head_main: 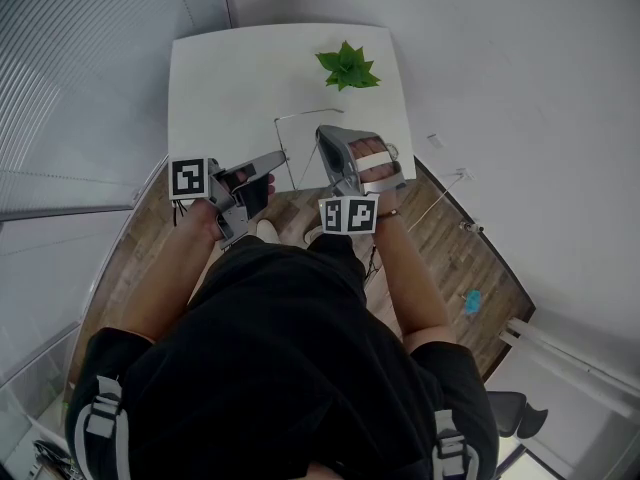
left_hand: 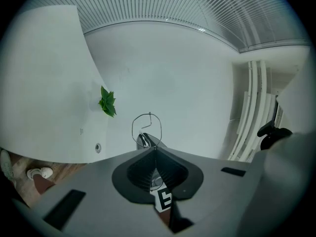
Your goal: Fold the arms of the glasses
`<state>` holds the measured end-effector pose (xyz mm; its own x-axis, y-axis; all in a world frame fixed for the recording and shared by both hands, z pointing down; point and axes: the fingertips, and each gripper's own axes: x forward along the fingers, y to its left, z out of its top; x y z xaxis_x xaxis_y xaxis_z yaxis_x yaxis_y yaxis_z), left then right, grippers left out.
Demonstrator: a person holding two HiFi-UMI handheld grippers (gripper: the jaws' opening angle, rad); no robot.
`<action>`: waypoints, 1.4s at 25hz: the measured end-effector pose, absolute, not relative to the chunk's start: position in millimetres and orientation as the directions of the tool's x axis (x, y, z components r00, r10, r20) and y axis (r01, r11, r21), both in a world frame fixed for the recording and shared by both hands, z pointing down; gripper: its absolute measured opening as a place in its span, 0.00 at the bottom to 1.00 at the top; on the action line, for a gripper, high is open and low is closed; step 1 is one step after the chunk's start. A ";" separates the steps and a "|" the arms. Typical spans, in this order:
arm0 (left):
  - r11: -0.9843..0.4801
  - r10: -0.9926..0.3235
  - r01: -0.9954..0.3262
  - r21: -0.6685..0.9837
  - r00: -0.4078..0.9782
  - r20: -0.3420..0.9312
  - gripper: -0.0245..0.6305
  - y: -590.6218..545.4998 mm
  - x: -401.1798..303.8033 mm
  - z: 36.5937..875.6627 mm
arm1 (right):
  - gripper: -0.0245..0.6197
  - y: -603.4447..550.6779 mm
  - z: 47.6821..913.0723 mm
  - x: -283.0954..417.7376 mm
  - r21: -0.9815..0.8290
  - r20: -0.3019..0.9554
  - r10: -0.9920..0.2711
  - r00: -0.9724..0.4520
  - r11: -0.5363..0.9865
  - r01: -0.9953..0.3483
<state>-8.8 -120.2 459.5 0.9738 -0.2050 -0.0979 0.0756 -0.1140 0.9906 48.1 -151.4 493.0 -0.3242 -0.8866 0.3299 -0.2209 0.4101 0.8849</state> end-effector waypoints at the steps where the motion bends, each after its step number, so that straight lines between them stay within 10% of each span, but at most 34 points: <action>1: -0.109 -0.204 0.077 0.991 0.974 -0.098 0.06 -119.1 -7.9 459.6 | 0.10 -151.0 493.0 48.1 0.886 0.329 -0.886 -0.325 0.409 -0.219; 35: -0.105 -0.147 0.092 0.990 0.983 -0.107 0.06 -96.5 14.0 458.6 | 0.10 -139.9 485.5 19.7 0.895 0.308 -0.854 -0.419 0.410 -0.178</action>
<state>14.0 -96.5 458.6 0.9833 -0.1468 -0.1072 0.0923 -0.1047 0.9902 19.7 -139.9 485.5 -0.4190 -0.8540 0.3084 -0.1775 0.4101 0.8946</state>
